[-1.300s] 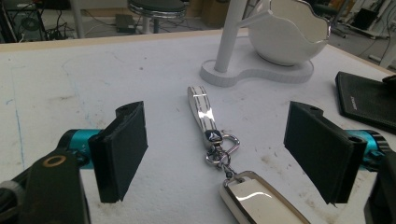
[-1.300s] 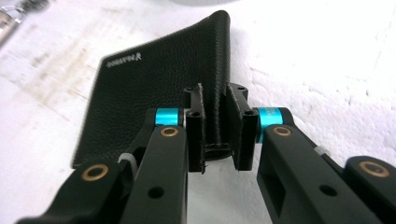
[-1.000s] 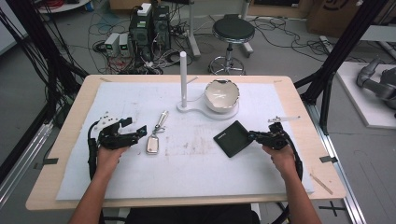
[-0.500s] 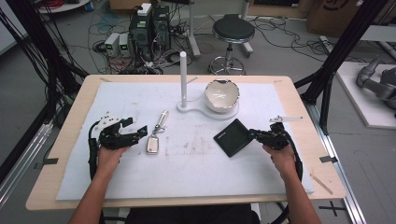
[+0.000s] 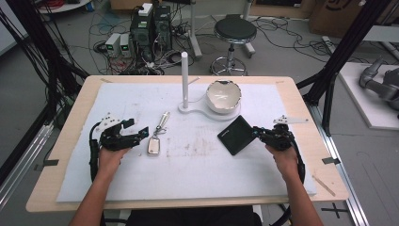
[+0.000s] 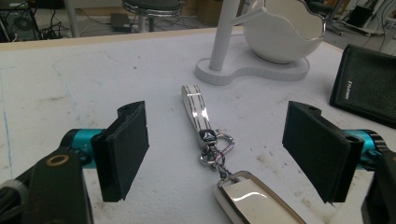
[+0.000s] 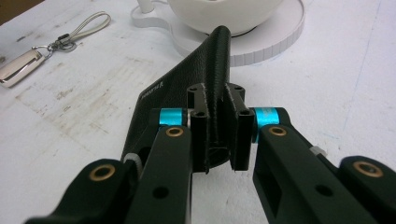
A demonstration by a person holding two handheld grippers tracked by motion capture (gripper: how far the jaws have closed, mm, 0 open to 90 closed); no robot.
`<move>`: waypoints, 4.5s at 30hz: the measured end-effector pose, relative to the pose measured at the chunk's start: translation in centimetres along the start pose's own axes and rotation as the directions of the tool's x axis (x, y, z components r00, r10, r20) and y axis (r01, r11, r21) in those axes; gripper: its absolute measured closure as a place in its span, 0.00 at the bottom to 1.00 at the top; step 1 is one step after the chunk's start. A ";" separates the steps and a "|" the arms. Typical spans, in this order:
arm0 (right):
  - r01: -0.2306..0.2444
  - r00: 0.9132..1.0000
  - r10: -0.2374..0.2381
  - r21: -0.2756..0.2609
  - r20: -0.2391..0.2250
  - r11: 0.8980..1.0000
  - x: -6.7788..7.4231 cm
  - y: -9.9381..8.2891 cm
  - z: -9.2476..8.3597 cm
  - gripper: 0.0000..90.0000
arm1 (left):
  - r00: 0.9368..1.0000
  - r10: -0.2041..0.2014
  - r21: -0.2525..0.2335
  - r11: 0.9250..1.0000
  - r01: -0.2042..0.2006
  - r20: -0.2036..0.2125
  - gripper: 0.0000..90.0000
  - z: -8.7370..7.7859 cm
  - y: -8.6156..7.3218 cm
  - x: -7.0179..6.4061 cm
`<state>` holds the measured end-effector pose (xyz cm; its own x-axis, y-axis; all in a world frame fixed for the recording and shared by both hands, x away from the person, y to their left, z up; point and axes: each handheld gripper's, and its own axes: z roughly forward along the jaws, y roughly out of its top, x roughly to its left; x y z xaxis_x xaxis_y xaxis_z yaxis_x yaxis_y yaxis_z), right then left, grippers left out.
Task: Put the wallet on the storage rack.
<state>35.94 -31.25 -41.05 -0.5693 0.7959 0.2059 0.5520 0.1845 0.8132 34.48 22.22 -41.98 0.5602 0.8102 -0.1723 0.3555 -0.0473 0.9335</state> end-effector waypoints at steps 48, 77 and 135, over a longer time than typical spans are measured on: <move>0.096 0.994 -0.095 0.017 -0.053 0.995 1.9 0.6 0.4 0.92 | 0.975 0.043 0.062 0.996 -0.058 0.219 0.31 8.2 1.8 -6.1; 0.143 0.987 -0.144 -0.018 -0.076 0.989 2.9 0.9 0.2 0.92 | 0.935 0.048 0.120 0.988 -0.095 0.351 0.38 13.1 1.2 -9.6; 0.155 0.982 -0.154 0.001 -0.106 0.988 2.8 0.9 0.5 0.92 | 0.852 0.031 0.261 0.945 -0.195 0.522 0.83 18.4 0.8 -12.5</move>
<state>35.19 -28.59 -40.03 -0.7093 0.6919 0.1346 0.4572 0.3063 0.8349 41.48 1.29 -44.84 0.8793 0.3838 -0.2819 0.4223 -0.3550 0.8340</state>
